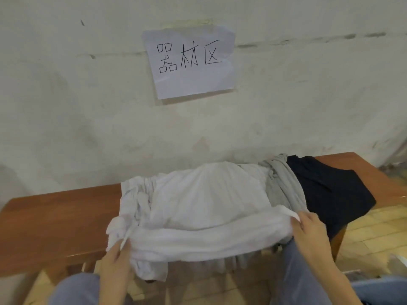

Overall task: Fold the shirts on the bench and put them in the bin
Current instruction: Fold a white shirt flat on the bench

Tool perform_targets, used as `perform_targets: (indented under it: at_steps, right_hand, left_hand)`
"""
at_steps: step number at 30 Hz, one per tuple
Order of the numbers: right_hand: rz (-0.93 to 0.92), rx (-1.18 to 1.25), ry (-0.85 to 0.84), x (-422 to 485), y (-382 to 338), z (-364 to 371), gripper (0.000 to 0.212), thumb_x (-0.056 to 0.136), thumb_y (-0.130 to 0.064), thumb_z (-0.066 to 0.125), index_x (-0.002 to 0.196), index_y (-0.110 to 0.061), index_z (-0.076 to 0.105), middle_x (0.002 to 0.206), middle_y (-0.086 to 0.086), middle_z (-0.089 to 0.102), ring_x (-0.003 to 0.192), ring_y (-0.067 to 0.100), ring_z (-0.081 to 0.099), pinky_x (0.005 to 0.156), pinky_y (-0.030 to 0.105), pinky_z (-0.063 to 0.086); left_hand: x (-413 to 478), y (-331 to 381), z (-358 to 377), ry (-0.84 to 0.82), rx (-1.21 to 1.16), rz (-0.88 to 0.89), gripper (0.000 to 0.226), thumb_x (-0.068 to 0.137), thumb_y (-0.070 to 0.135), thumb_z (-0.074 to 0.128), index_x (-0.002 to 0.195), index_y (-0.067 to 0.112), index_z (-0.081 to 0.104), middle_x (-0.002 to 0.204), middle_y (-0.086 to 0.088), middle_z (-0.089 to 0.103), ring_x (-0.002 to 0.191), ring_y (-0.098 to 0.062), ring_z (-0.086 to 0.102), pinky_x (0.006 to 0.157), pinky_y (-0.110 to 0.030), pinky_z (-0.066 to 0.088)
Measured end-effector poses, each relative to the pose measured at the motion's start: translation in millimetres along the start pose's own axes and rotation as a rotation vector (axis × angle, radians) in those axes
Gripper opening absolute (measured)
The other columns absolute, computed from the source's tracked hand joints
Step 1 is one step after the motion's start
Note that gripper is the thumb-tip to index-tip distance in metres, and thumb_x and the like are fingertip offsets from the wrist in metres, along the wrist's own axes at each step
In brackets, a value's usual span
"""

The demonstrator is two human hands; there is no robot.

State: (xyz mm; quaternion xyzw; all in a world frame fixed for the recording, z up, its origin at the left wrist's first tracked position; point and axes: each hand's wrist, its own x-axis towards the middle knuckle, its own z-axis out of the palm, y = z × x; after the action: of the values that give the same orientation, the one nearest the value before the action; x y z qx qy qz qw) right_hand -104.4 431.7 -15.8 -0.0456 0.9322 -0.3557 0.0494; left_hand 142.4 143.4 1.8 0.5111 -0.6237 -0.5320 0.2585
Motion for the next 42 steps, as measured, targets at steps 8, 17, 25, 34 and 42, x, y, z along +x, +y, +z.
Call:
perform_targets:
  at_steps: [8, 17, 25, 34, 42]
  right_hand:
    - [-0.277, 0.422, 0.006, 50, -65, -14, 0.023, 0.100, -0.012, 0.039, 0.111, -0.017, 0.059, 0.102, -0.004, 0.062, 0.095, 0.009, 0.056, 0.078, 0.025, 0.043]
    - [0.054, 0.197, -0.194, 150, -46, 78, 0.011, 0.095, -0.004, 0.041, 0.091, -0.007, 0.051, 0.081, 0.007, 0.051, 0.081, 0.024, 0.048, 0.067, 0.033, 0.036]
    - [0.065, 0.100, -0.224, 166, -56, 82, 0.023, 0.092, -0.024, 0.056, 0.075, -0.010, 0.050, 0.077, 0.007, 0.053, 0.076, 0.025, 0.050, 0.062, 0.033, 0.039]
    - [-0.004, 0.009, -0.326, 170, -63, 82, 0.021, 0.089, -0.022, 0.061, 0.101, -0.006, 0.056, 0.092, 0.005, 0.054, 0.087, 0.022, 0.053, 0.072, 0.031, 0.039]
    - [-0.100, 0.022, -0.351, 174, -62, 79, 0.014, 0.086, -0.017, 0.065, 0.089, -0.013, 0.052, 0.079, -0.002, 0.053, 0.077, 0.017, 0.049, 0.058, 0.021, 0.036]
  left_hand:
    - [59, 45, 10, 0.055, -0.212, 0.237, 0.017, 0.097, 0.018, 0.050, 0.085, 0.012, 0.060, 0.080, -0.002, 0.057, 0.071, -0.013, 0.048, 0.066, -0.030, 0.036]
    - [175, 22, 90, -0.055, 0.305, 0.110, 0.020, 0.095, 0.006, 0.042, 0.103, 0.001, 0.058, 0.093, -0.013, 0.057, 0.088, -0.031, 0.054, 0.074, -0.030, 0.035]
    - [195, 21, 100, -0.089, 0.325, 0.168, 0.019, 0.094, 0.013, 0.049, 0.075, 0.007, 0.049, 0.071, -0.012, 0.044, 0.067, -0.020, 0.041, 0.056, -0.028, 0.026]
    - [209, 44, 100, -0.432, 0.247, 0.041, 0.024, 0.085, 0.026, 0.067, 0.066, 0.014, 0.057, 0.064, 0.006, 0.056, 0.069, -0.018, 0.049, 0.068, -0.026, 0.034]
    - [227, 78, 87, -0.297, -0.050, -0.069, 0.003, 0.087, 0.004, 0.063, 0.086, 0.002, 0.064, 0.085, -0.014, 0.062, 0.075, -0.023, 0.059, 0.067, -0.030, 0.051]
